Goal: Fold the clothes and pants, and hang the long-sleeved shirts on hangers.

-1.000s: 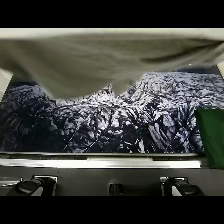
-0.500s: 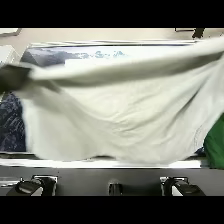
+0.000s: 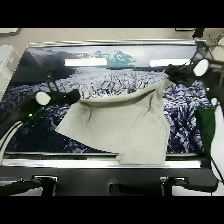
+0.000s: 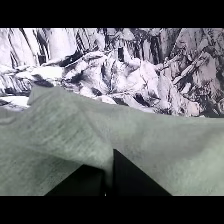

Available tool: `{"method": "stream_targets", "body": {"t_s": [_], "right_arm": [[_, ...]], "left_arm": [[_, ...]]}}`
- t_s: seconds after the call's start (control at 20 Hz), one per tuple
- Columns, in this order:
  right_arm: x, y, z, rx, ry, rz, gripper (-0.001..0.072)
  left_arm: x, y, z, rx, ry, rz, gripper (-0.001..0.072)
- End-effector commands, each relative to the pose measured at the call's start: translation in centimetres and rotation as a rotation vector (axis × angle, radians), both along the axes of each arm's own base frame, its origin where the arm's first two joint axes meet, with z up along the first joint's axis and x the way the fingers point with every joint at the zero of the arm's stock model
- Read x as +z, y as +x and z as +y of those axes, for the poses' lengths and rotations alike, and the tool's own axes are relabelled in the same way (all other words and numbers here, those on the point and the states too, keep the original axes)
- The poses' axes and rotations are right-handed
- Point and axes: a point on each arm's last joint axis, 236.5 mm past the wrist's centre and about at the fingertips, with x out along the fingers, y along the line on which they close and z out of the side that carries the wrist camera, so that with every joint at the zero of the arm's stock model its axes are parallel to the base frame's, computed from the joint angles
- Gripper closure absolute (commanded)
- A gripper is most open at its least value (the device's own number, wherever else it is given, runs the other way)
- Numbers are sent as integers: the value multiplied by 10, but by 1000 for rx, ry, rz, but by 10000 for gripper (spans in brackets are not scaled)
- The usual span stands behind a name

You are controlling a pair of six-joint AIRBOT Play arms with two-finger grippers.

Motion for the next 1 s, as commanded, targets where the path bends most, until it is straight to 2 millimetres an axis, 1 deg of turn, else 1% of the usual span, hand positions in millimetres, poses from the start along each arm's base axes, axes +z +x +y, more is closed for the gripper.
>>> {"method": "stream_targets", "body": {"t_s": [0.0,0.05,0.1,0.15,0.2,0.25,0.3,0.35,0.4,0.45,0.5,0.55,0.6,0.65,0.75,0.8,0.85,0.95], "right_arm": [[-37,7,24,-48,165,79,653],[-36,6,23,-46,164,82,653],[-35,3,18,-51,164,97,626],[-31,-1,6,-50,156,115,451],[-24,-10,-12,-13,120,140,228],[-19,-25,-36,31,79,184,139],[-17,-46,-62,51,56,254,138],[-22,-80,-87,51,65,370,138],[-28,-111,-107,39,86,473,141],[-34,-143,-121,39,119,575,142],[-40,-168,-126,49,152,647,142],[-45,-191,-126,66,182,703,149],[-49,-206,-123,72,199,727,150],[-53,-213,-121,66,203,723,151],[-64,-224,-114,56,194,699,155],[-69,-230,-111,56,196,701,156],[-73,-237,-107,63,201,712,156],[-78,-247,-101,73,216,740,156]], "left_arm": [[-37,13,-23,68,-143,127,685],[-37,10,-24,62,-152,149,684],[-34,6,-20,44,-148,165,664],[-28,2,-11,0,-134,189,516],[-20,-5,4,-71,-111,213,253],[-9,-17,25,-170,-85,246,-1],[0,-32,53,-244,-72,296,-1],[4,-47,83,-255,-66,354,-1],[4,-59,113,-228,-77,410,0],[1,-74,140,-192,-99,466,0],[-6,-87,162,-152,-128,509,7],[-16,-99,176,-116,-160,546,101],[-29,-114,187,-87,-192,583,172],[-41,-127,192,-81,-218,610,174],[-67,-151,194,-80,-249,641,173],[-79,-159,193,-83,-254,646,174],[-89,-163,191,-82,-249,644,173],[-102,-165,185,-82,-246,631,174]]}}
